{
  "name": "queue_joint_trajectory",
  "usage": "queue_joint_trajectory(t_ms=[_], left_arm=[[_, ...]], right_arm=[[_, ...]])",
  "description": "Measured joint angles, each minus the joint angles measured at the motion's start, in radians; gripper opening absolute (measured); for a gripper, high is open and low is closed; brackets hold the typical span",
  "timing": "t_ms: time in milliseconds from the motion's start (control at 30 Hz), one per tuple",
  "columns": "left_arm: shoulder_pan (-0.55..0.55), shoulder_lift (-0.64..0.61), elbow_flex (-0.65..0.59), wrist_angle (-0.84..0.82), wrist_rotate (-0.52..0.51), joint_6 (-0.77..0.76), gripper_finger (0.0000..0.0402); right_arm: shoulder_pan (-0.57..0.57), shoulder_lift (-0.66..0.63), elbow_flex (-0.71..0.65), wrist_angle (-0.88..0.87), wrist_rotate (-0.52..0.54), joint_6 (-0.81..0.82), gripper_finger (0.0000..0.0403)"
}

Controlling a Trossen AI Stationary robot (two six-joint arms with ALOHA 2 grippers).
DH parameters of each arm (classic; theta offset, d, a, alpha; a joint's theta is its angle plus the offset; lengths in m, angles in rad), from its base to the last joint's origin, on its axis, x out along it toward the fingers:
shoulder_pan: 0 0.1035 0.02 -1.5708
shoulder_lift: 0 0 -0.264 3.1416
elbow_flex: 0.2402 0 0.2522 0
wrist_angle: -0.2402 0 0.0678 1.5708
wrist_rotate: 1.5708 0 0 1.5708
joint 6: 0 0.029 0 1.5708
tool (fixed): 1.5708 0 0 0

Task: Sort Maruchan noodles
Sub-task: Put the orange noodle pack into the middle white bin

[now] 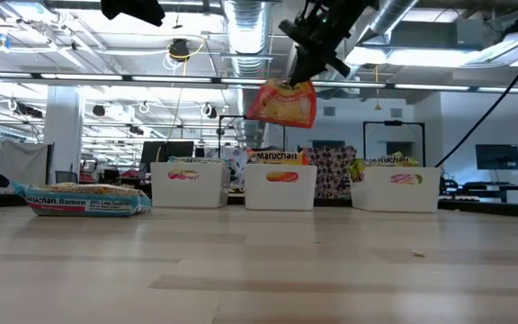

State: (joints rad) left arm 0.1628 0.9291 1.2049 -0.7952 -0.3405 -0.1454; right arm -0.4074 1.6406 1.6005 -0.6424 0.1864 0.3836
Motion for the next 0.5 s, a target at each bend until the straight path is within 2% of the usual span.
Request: queue_joint_trajectory(t_ms=[200, 500], left_arm=[[0.047, 0.0, 0.0, 0.0, 0.0, 0.048, 0.0111], [0.116, 0.0, 0.0, 0.0, 0.0, 0.075, 0.0111]], right_arm=[[-0.05, 0.052, -0.002, -0.007, -0.022, -0.005, 0.0001], [-0.02, 0.168, -0.001, -0.011, -0.033, -0.054, 0.0]])
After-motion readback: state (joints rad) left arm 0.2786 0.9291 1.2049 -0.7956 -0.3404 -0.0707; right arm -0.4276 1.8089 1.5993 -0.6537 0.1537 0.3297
